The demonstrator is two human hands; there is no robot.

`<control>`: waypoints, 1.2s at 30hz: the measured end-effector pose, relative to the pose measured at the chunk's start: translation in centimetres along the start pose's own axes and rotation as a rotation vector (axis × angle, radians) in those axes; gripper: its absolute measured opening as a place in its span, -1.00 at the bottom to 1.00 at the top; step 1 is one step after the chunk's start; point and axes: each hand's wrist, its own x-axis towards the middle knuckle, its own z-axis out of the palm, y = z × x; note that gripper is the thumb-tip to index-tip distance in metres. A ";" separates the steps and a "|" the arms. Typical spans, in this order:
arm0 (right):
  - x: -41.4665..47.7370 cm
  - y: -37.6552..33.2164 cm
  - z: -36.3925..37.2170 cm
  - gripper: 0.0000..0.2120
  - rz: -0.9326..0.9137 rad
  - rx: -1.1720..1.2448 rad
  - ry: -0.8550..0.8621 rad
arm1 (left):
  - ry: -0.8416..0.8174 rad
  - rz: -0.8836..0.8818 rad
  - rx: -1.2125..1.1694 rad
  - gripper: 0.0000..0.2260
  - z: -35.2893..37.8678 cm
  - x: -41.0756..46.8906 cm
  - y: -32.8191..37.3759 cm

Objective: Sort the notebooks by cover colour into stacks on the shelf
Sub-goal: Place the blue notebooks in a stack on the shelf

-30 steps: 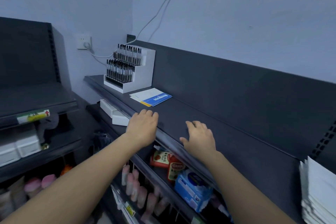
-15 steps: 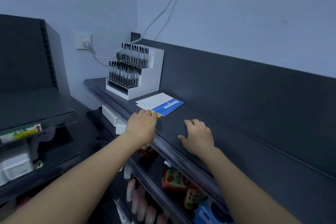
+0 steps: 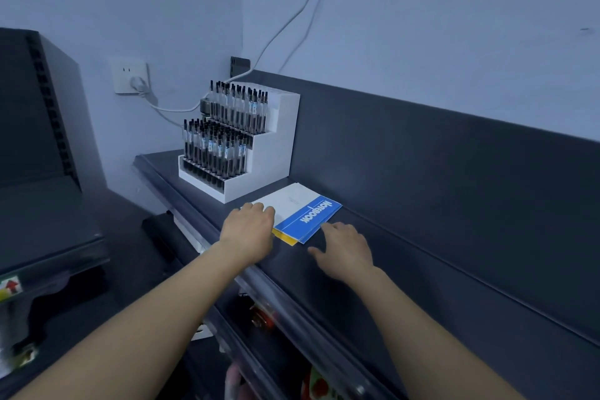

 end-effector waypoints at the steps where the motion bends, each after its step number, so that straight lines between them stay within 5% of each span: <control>1: 0.5 -0.2 0.2 -0.48 0.002 0.003 -0.012 | -0.009 -0.001 -0.009 -0.78 0.3 0.5 -0.4; 22: 7.8 -4.5 2.8 -0.39 0.236 0.143 -0.124 | -0.195 0.072 -0.218 -0.59 5.9 10.4 -5.6; 31: 7.6 -5.1 3.7 -0.29 0.207 0.150 -0.077 | -0.308 -0.129 -0.594 -0.57 6.0 11.1 -7.2; 36: 7.3 -5.9 3.4 -0.26 0.214 0.227 -0.073 | -0.334 -0.144 -0.594 -0.62 5.6 10.7 -7.5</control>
